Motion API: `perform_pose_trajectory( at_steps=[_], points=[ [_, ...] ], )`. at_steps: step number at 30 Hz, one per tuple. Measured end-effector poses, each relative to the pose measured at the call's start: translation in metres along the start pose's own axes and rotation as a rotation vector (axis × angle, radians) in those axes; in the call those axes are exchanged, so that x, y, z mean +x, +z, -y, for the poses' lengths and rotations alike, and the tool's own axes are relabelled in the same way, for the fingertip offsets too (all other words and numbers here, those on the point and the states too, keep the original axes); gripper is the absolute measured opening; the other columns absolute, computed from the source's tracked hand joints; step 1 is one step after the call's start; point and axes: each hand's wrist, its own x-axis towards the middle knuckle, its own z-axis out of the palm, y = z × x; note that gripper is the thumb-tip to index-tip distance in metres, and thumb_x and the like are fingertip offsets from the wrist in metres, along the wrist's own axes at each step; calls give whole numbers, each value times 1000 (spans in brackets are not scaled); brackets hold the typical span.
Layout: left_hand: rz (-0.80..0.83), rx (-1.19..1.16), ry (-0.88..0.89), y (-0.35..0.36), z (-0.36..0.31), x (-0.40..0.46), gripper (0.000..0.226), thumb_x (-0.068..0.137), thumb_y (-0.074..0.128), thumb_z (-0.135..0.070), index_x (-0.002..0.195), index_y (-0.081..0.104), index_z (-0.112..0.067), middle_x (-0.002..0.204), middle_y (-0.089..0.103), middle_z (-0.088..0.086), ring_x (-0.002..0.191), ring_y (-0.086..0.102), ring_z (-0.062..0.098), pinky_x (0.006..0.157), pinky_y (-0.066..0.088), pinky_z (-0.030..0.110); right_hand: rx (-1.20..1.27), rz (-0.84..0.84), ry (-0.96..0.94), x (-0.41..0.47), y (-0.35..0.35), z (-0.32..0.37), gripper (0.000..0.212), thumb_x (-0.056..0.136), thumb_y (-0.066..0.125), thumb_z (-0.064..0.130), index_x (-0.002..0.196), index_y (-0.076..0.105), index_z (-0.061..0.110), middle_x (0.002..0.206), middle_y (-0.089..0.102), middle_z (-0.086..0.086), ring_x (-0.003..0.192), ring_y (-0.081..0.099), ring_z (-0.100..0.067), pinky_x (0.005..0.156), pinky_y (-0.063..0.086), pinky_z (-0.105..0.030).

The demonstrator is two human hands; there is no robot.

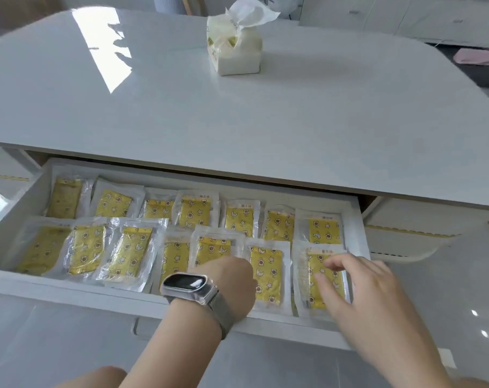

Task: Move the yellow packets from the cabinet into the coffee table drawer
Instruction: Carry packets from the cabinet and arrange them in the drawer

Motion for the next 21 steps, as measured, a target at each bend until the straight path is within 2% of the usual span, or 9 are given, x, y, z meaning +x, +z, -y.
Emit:
perform_pose_trajectory(
  at_steps=[2,7,9,11,13,15,17,19,21],
  points=[
    [-87,-23,-12,0,6,-1,36,104,32,-38,103,58,-13,97,62,0,87,62,17,73,51,27,-5,38,19,-1,0,0,22,86,42,55,101,51,43,97,47,31,102,32,4,75,32,-22],
    [-236,-43,-26,-9,0,1,33,103,29,-40,113,56,-23,101,63,-5,86,64,17,64,49,27,-72,127,103,3,-4,6,12,88,50,46,95,55,38,82,42,29,94,37,-2,71,32,-24],
    [-256,-110,4,-16,-3,-6,32,103,29,-41,112,56,-26,104,62,-9,86,63,14,61,47,26,-70,80,91,1,-5,9,8,85,56,39,87,60,32,77,48,23,84,44,-8,67,36,-27],
    [-236,-220,12,-23,5,-14,31,101,34,-42,108,59,-26,103,62,-10,85,62,13,65,52,29,-75,45,63,1,-5,9,12,80,55,36,77,62,26,70,57,17,73,50,-14,59,42,-28],
    [-244,-281,-27,-27,21,-25,29,100,38,-41,105,62,-24,102,64,-9,84,60,14,67,53,31,-73,49,54,-1,-6,9,20,77,47,37,72,61,24,66,61,13,68,52,-18,58,45,-30],
    [-298,-341,-111,-29,35,-43,27,99,41,-38,107,63,-23,104,65,-7,87,60,17,66,51,31,-79,67,31,-1,-9,11,24,78,41,36,69,59,22,63,59,10,65,51,-19,56,44,-31],
    [-282,-374,-179,-33,40,-68,27,100,43,-34,114,62,-23,112,65,-4,98,60,20,74,50,33,-92,111,20,0,-11,14,28,80,37,33,66,57,19,60,58,7,63,51,-21,54,39,-31],
    [-213,-354,-223,-45,38,-99,28,100,41,-33,120,60,-25,121,61,-4,110,56,21,83,48,33,-142,248,89,2,-19,21,38,83,29,33,71,60,15,67,64,1,73,56,-26,60,38,-33],
    [-124,-372,-250,-66,34,-136,30,101,39,-34,124,56,-26,126,58,-4,113,56,21,86,48,33,-355,413,203,1,-39,35,44,91,26,33,98,66,15,97,68,-3,100,55,-27,77,41,-36]
  ],
)
